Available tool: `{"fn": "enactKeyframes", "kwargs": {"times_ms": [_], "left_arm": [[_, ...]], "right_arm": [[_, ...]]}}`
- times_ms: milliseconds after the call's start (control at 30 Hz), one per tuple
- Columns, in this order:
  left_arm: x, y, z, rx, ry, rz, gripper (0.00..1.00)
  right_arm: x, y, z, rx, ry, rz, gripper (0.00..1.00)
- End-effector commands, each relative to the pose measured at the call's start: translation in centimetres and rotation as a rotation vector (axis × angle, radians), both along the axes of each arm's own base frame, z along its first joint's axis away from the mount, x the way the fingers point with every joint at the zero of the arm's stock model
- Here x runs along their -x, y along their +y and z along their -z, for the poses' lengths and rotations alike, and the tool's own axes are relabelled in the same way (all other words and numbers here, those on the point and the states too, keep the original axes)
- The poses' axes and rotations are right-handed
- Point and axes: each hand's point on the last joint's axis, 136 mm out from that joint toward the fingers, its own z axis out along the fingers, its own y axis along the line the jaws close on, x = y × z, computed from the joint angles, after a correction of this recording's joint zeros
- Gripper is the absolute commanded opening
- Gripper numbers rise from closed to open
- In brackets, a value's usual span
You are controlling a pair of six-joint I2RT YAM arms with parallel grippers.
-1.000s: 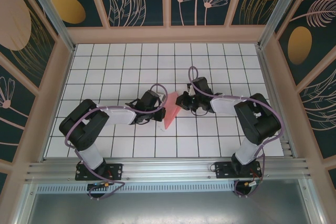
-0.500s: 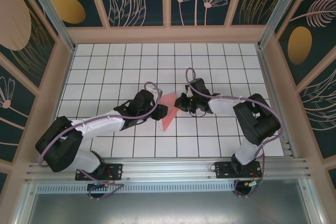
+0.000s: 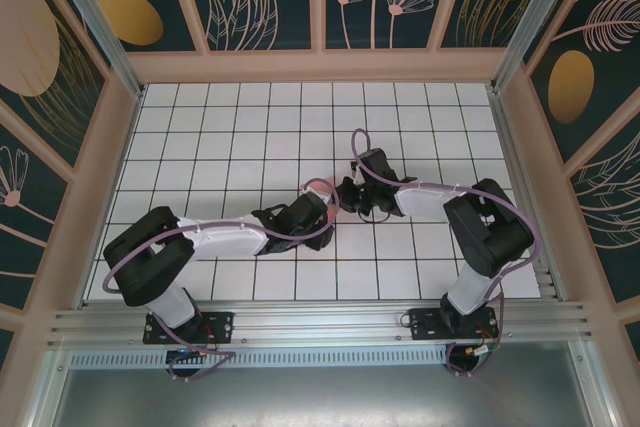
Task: Fold a paper plane with a square sheet of paper (pick it up from the middle)
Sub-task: Fourth fold the wing at the center of the table.
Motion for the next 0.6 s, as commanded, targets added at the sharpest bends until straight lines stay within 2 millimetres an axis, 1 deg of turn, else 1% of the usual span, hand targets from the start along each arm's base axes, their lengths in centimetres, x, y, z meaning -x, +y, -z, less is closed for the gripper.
{"fn": "enactKeyframes", "kwargs": {"times_ms": [0, 100, 300, 567], "left_arm": [[-0.77, 0.19, -0.09, -0.076, -0.051, -0.018, 0.47], [-0.84, 0.3, -0.05, -0.114, -0.069, -0.022, 0.44], [-0.77, 0.41, -0.07, -0.12, -0.079, -0.027, 0.3], [-0.74, 0.7, -0.04, -0.116, -0.084, -0.04, 0.2]], "right_arm": [[-0.22, 0.43, -0.15, 0.007, 0.004, 0.008, 0.03], [-0.18, 0.29, -0.03, 0.011, 0.01, 0.015, 0.03], [-0.16, 0.25, 0.03, 0.019, 0.012, 0.018, 0.03], [-0.22, 0.27, -0.03, 0.022, 0.011, 0.017, 0.03]]}}
